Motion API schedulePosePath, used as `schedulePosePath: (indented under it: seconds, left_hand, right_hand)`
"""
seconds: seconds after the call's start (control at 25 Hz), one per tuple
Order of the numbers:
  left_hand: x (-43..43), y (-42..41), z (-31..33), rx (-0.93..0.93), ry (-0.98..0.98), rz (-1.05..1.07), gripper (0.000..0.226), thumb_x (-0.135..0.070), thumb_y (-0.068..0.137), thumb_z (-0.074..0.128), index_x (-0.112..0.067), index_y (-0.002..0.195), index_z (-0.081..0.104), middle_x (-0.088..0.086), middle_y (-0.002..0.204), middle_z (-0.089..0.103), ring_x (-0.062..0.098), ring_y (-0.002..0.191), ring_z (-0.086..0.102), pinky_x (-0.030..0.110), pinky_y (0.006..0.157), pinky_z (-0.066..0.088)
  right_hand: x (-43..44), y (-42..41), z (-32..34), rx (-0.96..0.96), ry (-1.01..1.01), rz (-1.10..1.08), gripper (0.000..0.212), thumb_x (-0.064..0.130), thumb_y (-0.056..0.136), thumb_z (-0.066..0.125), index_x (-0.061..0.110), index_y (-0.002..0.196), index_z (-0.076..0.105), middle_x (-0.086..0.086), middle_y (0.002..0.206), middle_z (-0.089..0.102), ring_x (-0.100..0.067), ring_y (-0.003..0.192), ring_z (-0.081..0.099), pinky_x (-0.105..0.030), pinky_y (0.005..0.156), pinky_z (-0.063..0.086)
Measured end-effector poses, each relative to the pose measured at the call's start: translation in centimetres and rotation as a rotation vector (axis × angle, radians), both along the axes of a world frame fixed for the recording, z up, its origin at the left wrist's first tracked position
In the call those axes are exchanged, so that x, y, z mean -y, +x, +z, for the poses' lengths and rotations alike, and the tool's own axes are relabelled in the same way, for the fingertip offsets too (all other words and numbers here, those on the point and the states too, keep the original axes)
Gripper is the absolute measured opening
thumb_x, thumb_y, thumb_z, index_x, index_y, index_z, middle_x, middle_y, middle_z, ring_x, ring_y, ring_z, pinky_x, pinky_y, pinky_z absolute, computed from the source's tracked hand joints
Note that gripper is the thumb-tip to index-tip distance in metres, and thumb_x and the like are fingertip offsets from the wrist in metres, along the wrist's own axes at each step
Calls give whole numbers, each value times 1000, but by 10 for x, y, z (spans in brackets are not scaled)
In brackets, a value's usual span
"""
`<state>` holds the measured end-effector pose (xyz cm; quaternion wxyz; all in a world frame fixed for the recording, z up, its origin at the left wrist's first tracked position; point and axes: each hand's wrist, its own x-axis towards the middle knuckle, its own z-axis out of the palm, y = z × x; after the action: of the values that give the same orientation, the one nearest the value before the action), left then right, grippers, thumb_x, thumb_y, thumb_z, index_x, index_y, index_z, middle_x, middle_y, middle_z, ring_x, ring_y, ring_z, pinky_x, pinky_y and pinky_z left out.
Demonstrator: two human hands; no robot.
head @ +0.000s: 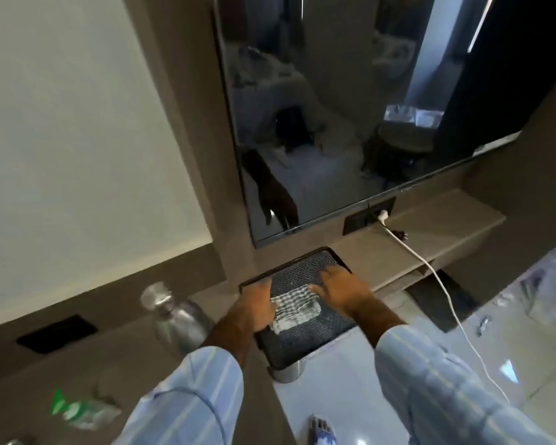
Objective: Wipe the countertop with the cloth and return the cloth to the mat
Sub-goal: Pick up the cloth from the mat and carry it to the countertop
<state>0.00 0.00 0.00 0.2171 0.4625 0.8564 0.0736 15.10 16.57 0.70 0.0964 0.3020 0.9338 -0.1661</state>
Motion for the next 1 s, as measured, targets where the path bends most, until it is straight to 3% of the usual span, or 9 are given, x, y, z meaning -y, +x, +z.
schedulePosePath:
  seconds: [0.12, 0.2, 0.32, 0.48, 0.64, 0.72, 0.84, 0.92, 1.0]
  left_hand:
    - [-40, -9, -70, -65, -156, -25, 53, -24, 107, 43, 1, 152, 29, 24, 154, 42, 38, 140, 43, 23, 104, 40]
    - [-58, -15, -109, -124, -203, 18, 41, -16, 108, 37, 5, 143, 40, 28, 148, 46, 40, 134, 45, 11, 85, 41]
    - [-71, -34, -149, -147, -189, 76, 51, -31, 107, 41, -4, 149, 34, 19, 154, 41, 35, 140, 41, 35, 109, 39]
    - [-78, -52, -158, -148, -280, 77, 40, -30, 101, 51, -8, 134, 52, 15, 143, 48, 33, 132, 47, 43, 108, 44]
    - [-75, -44, -121, 36, -67, 21, 22, -20, 102, 53, -5, 118, 55, 19, 120, 63, 37, 111, 60, 45, 91, 48]
    - [-64, -36, -85, 94, 96, -1, 15, -15, 101, 53, -8, 114, 56, 18, 110, 68, 35, 103, 64, 41, 82, 49]
    - [-42, -22, -17, 112, 348, -4, 10, -14, 97, 56, -15, 106, 60, 10, 104, 68, 28, 95, 64, 34, 77, 50]
    - [-21, -10, 37, 93, 572, -11, 9, -12, 91, 64, -15, 100, 64, 8, 99, 70, 21, 89, 64, 37, 78, 53]
    - [-3, 2, 89, 91, 774, 33, 17, -15, 85, 73, -16, 101, 67, 2, 95, 73, 12, 83, 65, 30, 78, 55]
  right_hand:
    - [-26, -26, -76, 87, -136, 32, 45, 28, 109, 41, 6, 145, 56, -18, 156, 52, -38, 145, 50, -51, 117, 46]
    - [-33, -38, -116, 123, -163, 117, 52, 11, 104, 43, 11, 156, 48, -14, 166, 41, -35, 154, 39, -50, 120, 43]
    - [-49, -54, -152, 70, -121, 182, 60, 10, 103, 43, 22, 161, 43, -8, 170, 37, -30, 159, 30, -46, 125, 37]
    - [-47, -59, -174, 13, -94, 150, 56, 20, 104, 44, 23, 161, 42, -6, 170, 35, -31, 160, 27, -49, 126, 35]
    - [-45, -64, -146, -22, -68, 134, 61, 24, 106, 48, 19, 165, 32, -5, 175, 29, -31, 165, 17, -50, 129, 27]
    - [-42, -66, -108, 30, -51, 178, 55, 24, 102, 55, 15, 156, 48, -8, 166, 43, -32, 161, 28, -48, 125, 33]
    - [-28, -52, -38, -9, -261, 90, 30, 32, 91, 65, 20, 118, 68, -11, 122, 69, -32, 121, 65, -36, 93, 54]
    - [-2, -30, 12, -218, -402, -15, 20, 35, 80, 69, 26, 97, 64, -2, 96, 69, -26, 96, 68, -27, 71, 50]
    - [29, -13, 62, -499, -489, -110, 19, 31, 74, 66, 19, 89, 63, 1, 85, 67, -20, 85, 64, -31, 71, 50]
